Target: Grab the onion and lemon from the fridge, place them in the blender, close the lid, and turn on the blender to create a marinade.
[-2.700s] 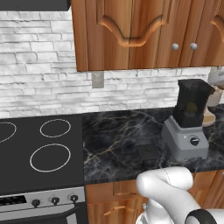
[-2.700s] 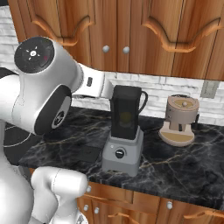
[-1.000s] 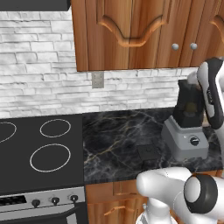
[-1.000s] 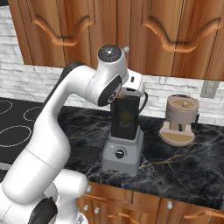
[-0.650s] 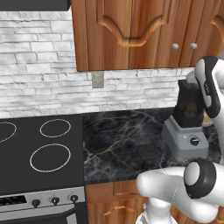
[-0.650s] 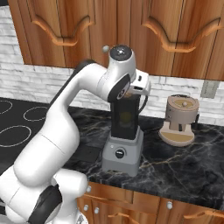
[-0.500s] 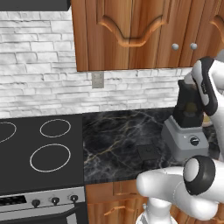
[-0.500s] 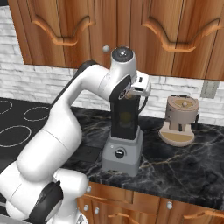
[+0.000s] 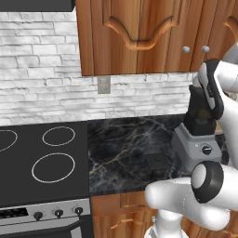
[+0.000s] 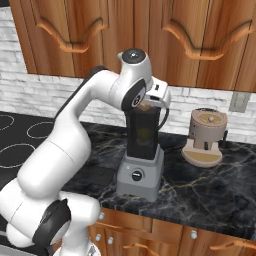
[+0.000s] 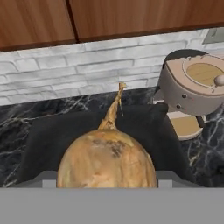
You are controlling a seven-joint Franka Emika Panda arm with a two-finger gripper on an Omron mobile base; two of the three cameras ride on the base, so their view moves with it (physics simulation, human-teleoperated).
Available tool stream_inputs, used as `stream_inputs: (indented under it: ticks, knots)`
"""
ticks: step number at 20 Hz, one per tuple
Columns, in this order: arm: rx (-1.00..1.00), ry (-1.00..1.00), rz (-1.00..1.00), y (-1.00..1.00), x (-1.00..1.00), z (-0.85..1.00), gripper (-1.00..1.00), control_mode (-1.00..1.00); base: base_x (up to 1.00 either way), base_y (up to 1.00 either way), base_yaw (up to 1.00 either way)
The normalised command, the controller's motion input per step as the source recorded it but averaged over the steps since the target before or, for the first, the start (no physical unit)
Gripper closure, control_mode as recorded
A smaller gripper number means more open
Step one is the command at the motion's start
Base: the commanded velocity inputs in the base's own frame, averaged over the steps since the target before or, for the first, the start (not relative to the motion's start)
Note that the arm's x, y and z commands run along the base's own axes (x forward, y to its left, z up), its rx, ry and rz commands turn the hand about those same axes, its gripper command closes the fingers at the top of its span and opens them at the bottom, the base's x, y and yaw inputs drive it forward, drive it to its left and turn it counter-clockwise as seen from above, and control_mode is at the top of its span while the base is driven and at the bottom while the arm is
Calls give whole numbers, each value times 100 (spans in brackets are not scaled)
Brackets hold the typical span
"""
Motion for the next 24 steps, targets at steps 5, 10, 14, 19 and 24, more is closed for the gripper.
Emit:
stream_inputs:
  ticks: [5, 10, 14, 19, 24]
  knots:
    - [0, 0, -12, -4, 54, -22, 100, -100, 0, 0, 0]
    - [0, 2, -1, -11, 13, -73, 100, -100, 0, 0, 0]
    - [0, 4, 0, -1, -8, -82, 100, -100, 0, 0, 0]
    - [0, 1, 0, 0, -53, -80, 100, -100, 0, 0, 0]
    - [0, 9, 2, 0, -28, -82, 100, -100, 0, 0, 0]
